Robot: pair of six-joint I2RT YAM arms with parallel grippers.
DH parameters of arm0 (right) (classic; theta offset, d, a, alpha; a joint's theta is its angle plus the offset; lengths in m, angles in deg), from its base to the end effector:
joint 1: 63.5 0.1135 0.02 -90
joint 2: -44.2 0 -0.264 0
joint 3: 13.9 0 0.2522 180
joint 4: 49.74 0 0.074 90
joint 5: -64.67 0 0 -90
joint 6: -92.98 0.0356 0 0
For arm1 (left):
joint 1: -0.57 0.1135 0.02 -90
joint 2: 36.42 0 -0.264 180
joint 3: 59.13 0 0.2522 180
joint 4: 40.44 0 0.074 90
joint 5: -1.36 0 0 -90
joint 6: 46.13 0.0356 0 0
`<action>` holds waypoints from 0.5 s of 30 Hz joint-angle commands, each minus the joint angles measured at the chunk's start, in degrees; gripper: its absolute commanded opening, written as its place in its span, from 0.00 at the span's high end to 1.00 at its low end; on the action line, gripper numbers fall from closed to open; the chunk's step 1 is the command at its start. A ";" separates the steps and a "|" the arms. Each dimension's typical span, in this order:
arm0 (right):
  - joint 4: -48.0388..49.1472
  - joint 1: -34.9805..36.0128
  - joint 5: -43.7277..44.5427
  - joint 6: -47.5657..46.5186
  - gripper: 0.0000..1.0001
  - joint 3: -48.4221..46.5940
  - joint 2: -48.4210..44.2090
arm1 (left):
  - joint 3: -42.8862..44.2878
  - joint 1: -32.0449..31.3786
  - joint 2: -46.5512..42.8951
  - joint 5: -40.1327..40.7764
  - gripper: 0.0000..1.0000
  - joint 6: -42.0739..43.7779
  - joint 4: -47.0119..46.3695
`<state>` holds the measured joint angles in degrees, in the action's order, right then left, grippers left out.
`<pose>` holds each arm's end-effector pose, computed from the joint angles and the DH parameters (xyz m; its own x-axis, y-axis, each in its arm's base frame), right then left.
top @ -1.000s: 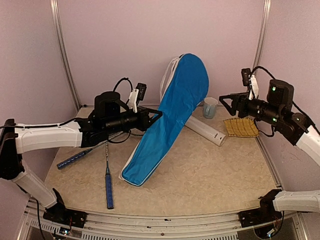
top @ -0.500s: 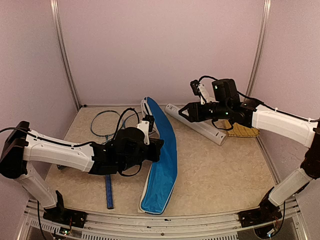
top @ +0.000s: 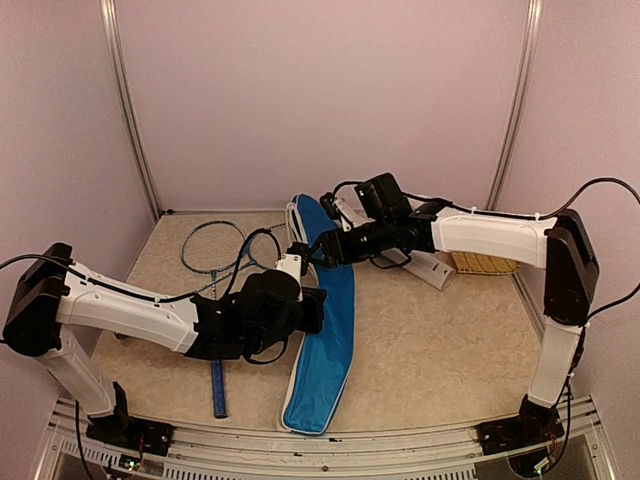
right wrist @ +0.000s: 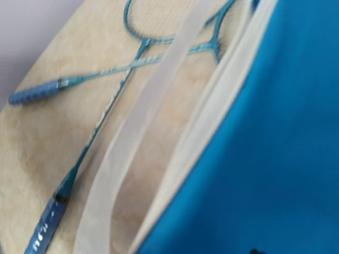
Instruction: Pack up the badminton gear
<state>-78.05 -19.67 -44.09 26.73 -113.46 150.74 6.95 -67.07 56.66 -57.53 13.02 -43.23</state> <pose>0.3047 0.3084 0.2737 -0.7218 -0.1643 -0.6723 -0.6057 0.6200 0.4988 0.1518 -0.3206 0.2198 -0.4480 -0.0649 -0.8917 0.4459 0.8482 -0.2858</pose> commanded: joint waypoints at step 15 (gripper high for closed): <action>-4.75 3.68 2.72 -0.90 1.00 -5.05 3.69 | -3.03 0.28 -2.96 -0.03 0.82 0.49 -3.09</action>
<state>-83.55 -16.28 -43.92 26.53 -120.00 156.38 6.14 -67.02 56.63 -57.61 13.28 -43.89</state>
